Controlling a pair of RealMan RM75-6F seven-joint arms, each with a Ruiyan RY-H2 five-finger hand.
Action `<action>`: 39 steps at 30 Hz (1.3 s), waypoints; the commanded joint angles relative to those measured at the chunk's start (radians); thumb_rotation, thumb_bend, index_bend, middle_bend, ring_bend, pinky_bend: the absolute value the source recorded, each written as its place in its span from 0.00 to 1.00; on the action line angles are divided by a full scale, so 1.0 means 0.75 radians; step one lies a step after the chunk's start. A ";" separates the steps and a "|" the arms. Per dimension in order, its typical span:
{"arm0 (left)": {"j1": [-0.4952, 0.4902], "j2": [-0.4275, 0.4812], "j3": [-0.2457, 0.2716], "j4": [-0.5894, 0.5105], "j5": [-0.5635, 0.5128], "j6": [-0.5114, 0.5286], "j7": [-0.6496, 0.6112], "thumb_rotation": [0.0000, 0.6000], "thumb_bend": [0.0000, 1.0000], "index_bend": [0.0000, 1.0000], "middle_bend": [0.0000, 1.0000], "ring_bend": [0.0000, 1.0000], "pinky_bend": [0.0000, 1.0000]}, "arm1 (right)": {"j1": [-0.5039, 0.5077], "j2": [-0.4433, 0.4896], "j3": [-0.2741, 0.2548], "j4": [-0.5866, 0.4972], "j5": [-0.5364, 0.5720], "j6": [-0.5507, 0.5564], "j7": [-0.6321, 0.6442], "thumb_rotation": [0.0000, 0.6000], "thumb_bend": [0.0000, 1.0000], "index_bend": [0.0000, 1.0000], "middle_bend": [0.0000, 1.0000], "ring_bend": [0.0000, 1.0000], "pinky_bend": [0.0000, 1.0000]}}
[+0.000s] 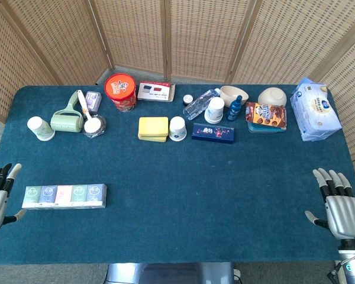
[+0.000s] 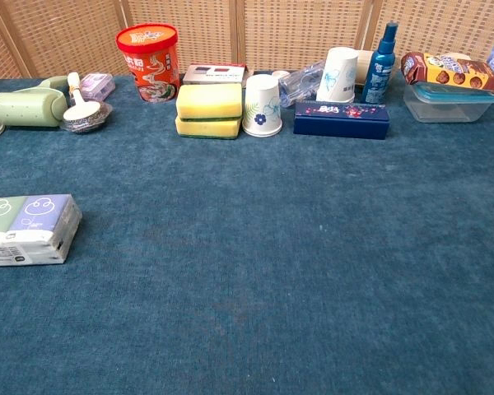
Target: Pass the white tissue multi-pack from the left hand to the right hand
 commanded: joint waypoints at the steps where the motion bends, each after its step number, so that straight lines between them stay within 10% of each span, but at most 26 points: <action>1: 0.000 0.001 -0.001 -0.001 -0.005 0.000 -0.002 1.00 0.00 0.00 0.00 0.00 0.02 | 0.001 0.003 -0.003 -0.001 -0.002 -0.005 0.002 1.00 0.00 0.00 0.00 0.00 0.00; 24: -0.140 -0.088 0.049 0.268 -0.152 -0.427 -0.097 1.00 0.00 0.00 0.00 0.00 0.02 | 0.000 0.029 0.014 -0.015 0.044 -0.022 0.041 1.00 0.00 0.00 0.00 0.00 0.00; 39: -0.175 -0.258 0.057 0.588 0.008 -0.430 -0.363 1.00 0.00 0.00 0.00 0.00 0.05 | 0.000 0.034 0.010 -0.011 0.025 -0.017 0.074 1.00 0.00 0.00 0.00 0.00 0.00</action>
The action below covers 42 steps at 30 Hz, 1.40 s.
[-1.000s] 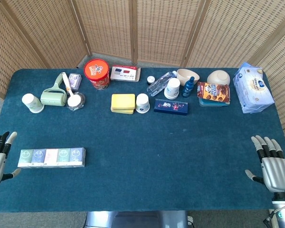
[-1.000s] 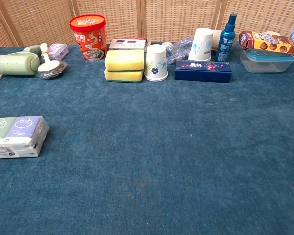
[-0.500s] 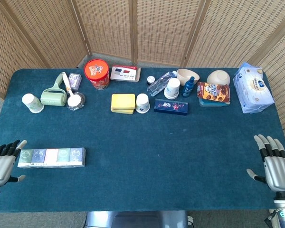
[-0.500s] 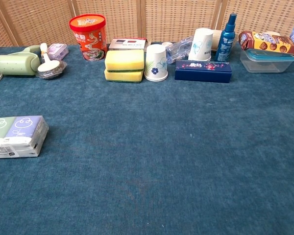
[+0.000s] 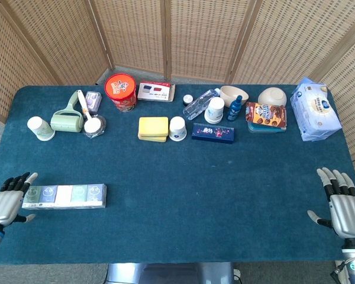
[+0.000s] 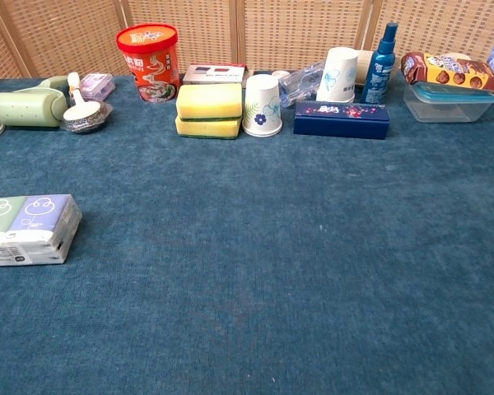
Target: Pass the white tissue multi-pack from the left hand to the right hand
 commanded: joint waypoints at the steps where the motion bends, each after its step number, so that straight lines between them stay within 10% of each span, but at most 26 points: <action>1: -0.021 -0.029 -0.002 0.036 0.015 -0.023 -0.026 1.00 0.00 0.00 0.00 0.00 0.07 | -0.002 0.003 0.000 0.005 -0.009 0.009 0.013 1.00 0.00 0.00 0.00 0.00 0.00; 8: -0.046 -0.059 0.008 0.082 0.042 -0.040 -0.012 1.00 0.00 0.26 0.36 0.27 0.47 | -0.004 0.006 0.000 0.009 -0.016 0.015 0.033 1.00 0.00 0.00 0.00 0.00 0.00; 12: -0.044 -0.080 0.003 0.094 0.039 -0.021 0.020 1.00 0.00 0.41 0.53 0.42 0.53 | -0.003 0.005 -0.003 0.014 -0.035 0.022 0.047 1.00 0.00 0.00 0.00 0.00 0.00; 28: -0.063 -0.040 -0.044 -0.011 0.191 0.186 -0.148 1.00 0.00 0.45 0.56 0.44 0.54 | 0.001 -0.012 -0.016 0.026 -0.042 0.006 0.030 1.00 0.00 0.00 0.00 0.00 0.00; 42: -0.334 -0.021 -0.123 -0.142 0.332 0.028 -0.148 1.00 0.00 0.44 0.56 0.42 0.54 | 0.022 -0.023 -0.027 0.006 -0.044 -0.040 0.006 1.00 0.00 0.00 0.00 0.00 0.00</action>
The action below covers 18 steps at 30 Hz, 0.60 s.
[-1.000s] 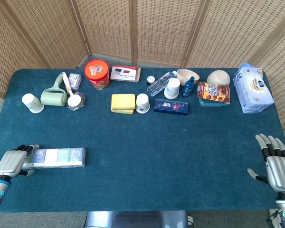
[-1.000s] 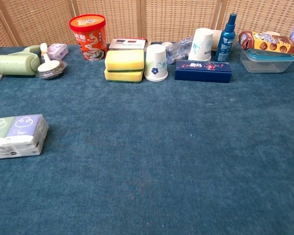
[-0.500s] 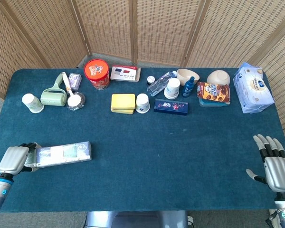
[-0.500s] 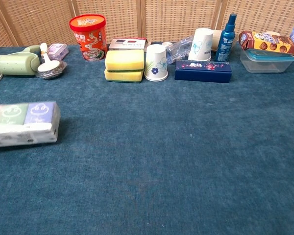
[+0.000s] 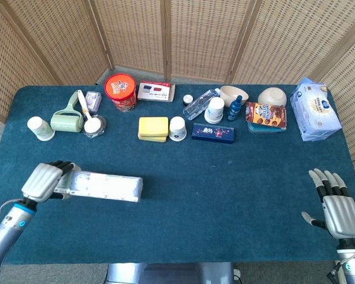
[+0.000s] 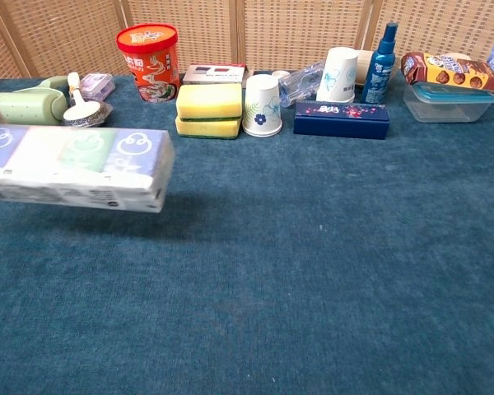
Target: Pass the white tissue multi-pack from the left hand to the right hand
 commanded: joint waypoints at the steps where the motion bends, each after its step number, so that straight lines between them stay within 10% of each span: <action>1: -0.106 -0.013 -0.050 -0.068 -0.020 -0.119 0.017 1.00 0.00 0.44 0.56 0.42 0.54 | 0.010 -0.005 -0.004 -0.009 0.009 -0.025 -0.019 1.00 0.00 0.00 0.00 0.00 0.00; 18: -0.499 -0.315 -0.291 -0.186 -0.446 -0.509 0.420 1.00 0.00 0.44 0.56 0.42 0.54 | 0.153 0.052 0.081 -0.316 0.211 -0.238 -0.269 1.00 0.00 0.00 0.00 0.00 0.00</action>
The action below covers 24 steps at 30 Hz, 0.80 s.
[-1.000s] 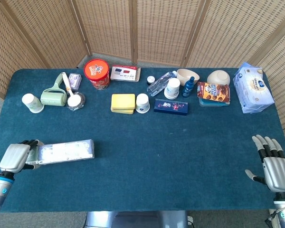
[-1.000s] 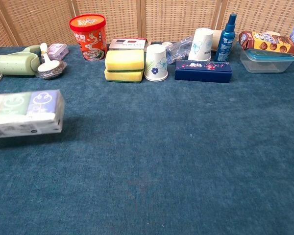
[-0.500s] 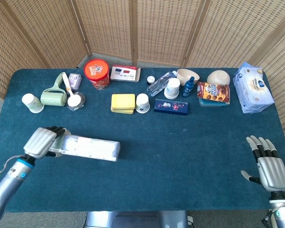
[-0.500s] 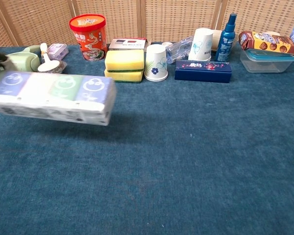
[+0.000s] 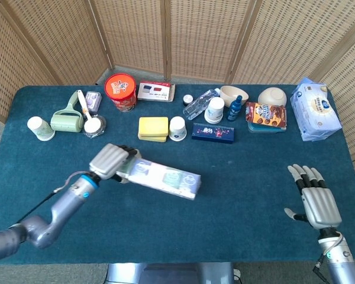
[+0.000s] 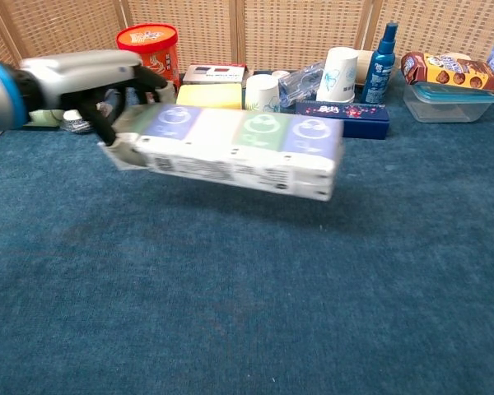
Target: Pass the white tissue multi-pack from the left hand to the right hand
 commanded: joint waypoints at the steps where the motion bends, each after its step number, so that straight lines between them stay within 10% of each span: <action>1: -0.079 -0.098 -0.053 -0.013 -0.111 -0.036 0.097 1.00 0.00 0.44 0.56 0.42 0.54 | 0.047 0.010 0.030 -0.063 0.076 -0.059 -0.065 1.00 0.00 0.00 0.00 0.00 0.00; 24: -0.423 -0.476 -0.157 0.149 -0.542 0.016 0.445 1.00 0.00 0.44 0.56 0.41 0.54 | 0.193 0.066 0.048 -0.333 0.352 -0.213 -0.254 1.00 0.00 0.00 0.00 0.00 0.00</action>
